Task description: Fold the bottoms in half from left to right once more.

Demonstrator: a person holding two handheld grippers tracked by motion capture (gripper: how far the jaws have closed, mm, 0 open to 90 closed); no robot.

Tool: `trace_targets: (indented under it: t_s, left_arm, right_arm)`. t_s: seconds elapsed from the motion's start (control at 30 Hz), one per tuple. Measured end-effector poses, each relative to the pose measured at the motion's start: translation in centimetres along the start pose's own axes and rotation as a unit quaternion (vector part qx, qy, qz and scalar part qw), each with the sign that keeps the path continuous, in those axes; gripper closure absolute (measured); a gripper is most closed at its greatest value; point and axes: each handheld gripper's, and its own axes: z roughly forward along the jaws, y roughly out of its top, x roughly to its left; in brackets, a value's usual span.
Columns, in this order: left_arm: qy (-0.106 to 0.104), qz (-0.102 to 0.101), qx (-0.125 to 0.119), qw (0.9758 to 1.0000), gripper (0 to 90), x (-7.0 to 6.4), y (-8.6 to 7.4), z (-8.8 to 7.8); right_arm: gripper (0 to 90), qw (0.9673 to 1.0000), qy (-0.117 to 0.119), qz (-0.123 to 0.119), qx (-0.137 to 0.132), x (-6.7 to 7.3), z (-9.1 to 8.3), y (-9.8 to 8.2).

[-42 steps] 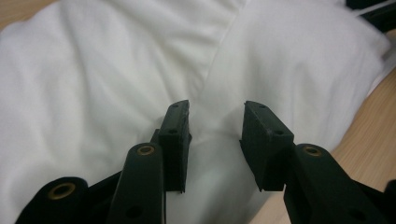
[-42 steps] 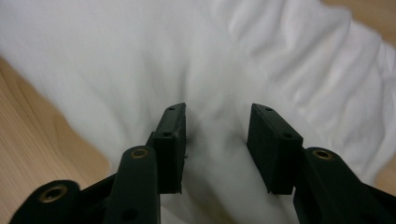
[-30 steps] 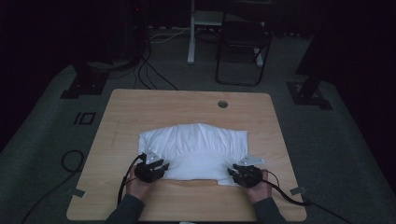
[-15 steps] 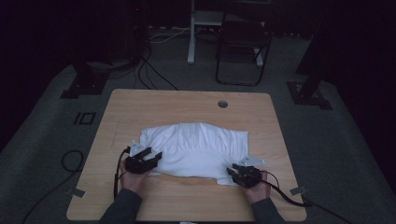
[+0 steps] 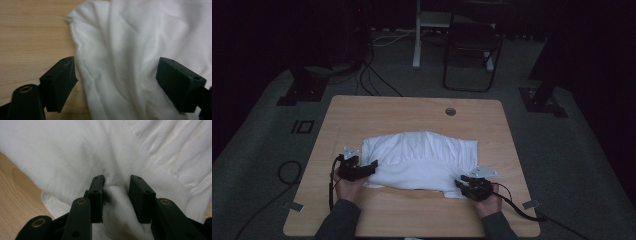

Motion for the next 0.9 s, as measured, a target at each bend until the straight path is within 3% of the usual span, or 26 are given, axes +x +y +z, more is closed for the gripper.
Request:
trace_targets:
  t_s: [0.13,0.4,0.57,0.6,0.67,0.9]
  left_arm:
    - [0.002,-0.015,0.003,0.9999,14.2,0.4,0.0,0.4]
    - [0.025,-0.013,0.014,0.9995,8.9,0.6,-0.1,1.3]
    - [0.018,-0.001,0.018,0.9997,10.0,0.3,-0.2,1.3]
    - [0.01,0.017,0.021,0.9996,10.0,-0.3,-0.3,1.3]
    - [0.007,0.027,0.023,0.9994,15.0,-0.9,-0.3,1.4]
    - [0.032,0.039,0.025,0.9984,23.5,-1.9,-0.4,1.5]
  right_arm:
    - [63.3,1.0,0.002,0.0,-0.001,0.0,0.0,0.0]
    - [62.5,1.0,0.005,0.0,-0.003,-0.1,0.0,-0.1]
    - [62.0,1.0,0.006,0.0,-0.004,-0.1,0.0,-0.1]
    - [61.8,1.0,0.006,0.0,-0.004,-0.1,0.0,-0.1]
    - [61.0,1.0,0.007,-0.002,-0.005,-0.1,0.0,-0.1]
    - [59.4,1.0,0.008,-0.003,-0.005,0.0,0.0,-0.1]
